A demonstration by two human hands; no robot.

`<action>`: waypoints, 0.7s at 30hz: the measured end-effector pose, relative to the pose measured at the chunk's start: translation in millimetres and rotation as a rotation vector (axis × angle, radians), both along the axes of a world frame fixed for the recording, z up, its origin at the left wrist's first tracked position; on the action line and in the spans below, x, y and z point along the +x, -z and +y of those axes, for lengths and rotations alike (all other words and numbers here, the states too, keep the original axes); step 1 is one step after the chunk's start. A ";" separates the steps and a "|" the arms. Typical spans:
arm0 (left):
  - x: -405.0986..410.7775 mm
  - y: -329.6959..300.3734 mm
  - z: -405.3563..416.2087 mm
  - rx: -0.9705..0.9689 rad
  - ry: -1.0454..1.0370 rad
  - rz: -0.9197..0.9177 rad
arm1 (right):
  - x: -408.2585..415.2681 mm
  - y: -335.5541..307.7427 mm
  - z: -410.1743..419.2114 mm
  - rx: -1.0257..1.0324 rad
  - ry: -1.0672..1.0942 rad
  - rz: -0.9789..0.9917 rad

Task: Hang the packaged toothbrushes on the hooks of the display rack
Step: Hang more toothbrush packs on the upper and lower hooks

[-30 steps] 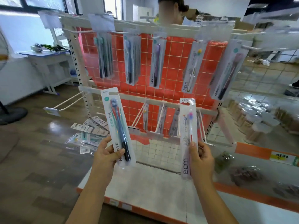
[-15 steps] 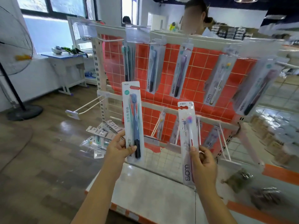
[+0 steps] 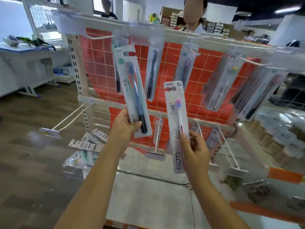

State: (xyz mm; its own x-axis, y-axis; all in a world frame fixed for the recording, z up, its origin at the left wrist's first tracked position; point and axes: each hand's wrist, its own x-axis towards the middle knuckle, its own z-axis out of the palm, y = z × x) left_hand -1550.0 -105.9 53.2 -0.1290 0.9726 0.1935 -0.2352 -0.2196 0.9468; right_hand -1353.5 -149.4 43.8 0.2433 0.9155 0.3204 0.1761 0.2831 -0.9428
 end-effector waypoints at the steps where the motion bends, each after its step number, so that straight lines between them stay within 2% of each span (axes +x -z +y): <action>1: -2.0 -5.3 5.2 0.007 0.009 -0.008 | -3.5 1.0 1.1 -0.002 0.006 -0.006; 13: -5.8 -34.4 46.4 0.159 0.050 -0.087 | -22.6 13.6 8.9 0.017 0.112 0.031; 21: -8.6 -15.0 53.9 0.162 -0.008 0.062 | -28.7 16.2 16.2 0.033 0.165 0.039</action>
